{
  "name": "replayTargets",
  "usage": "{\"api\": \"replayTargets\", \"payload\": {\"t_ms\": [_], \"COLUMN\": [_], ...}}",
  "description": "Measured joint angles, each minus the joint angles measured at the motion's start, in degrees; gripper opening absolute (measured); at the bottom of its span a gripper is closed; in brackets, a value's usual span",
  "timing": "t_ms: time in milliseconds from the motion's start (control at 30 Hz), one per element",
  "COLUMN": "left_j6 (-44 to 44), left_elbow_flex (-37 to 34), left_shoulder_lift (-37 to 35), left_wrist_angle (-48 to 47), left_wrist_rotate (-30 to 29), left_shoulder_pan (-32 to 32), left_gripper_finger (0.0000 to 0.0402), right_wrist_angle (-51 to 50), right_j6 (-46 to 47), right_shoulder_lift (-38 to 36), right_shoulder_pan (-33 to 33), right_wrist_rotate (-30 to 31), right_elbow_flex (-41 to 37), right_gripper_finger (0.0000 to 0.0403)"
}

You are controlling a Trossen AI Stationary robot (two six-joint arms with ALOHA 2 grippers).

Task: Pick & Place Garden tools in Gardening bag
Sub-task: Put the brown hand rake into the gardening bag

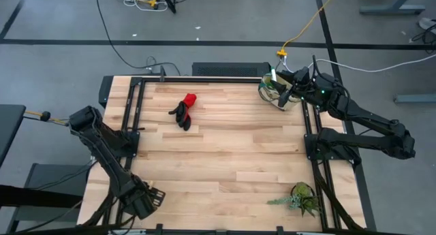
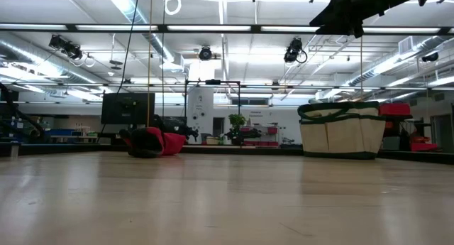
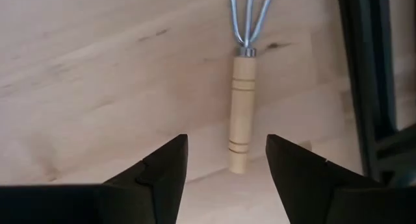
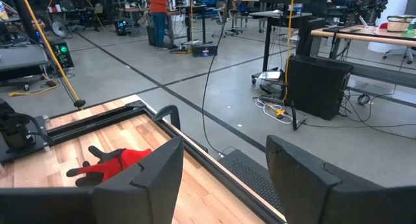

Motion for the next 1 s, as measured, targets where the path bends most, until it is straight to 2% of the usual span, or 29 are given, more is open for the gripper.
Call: {"api": "replayTargets", "payload": {"t_ms": [300, 467, 667, 1000], "left_j6": [-0.4, -0.2, -0.1, -0.2], "left_elbow_flex": [-11.3, -14.9, -17.3, -19.8], "left_shoulder_lift": [-4.8, -5.0, -5.0, -5.0], "left_wrist_angle": [9.6, 13.9, 17.7, 18.4], "left_wrist_rotate": [1.4, 0.0, -1.0, -3.0], "left_shoulder_pan": [0.1, 0.1, 0.1, 0.7], "left_gripper_finger": [0.0218, 0.0218, 0.0211, 0.0202], "right_wrist_angle": [0.0, 0.0, 0.0, 0.0], "right_j6": [0.0, 0.0, 0.0, 0.0], "right_shoulder_lift": [0.0, 0.0, 0.0, 0.0], "right_shoulder_pan": [0.0, 0.0, 0.0, 0.0], "right_wrist_rotate": [0.0, 0.0, 0.0, 0.0], "right_elbow_flex": [0.0, 0.0, 0.0, 0.0], "right_gripper_finger": [0.0222, 0.0222, 0.0222, 0.0222]}}
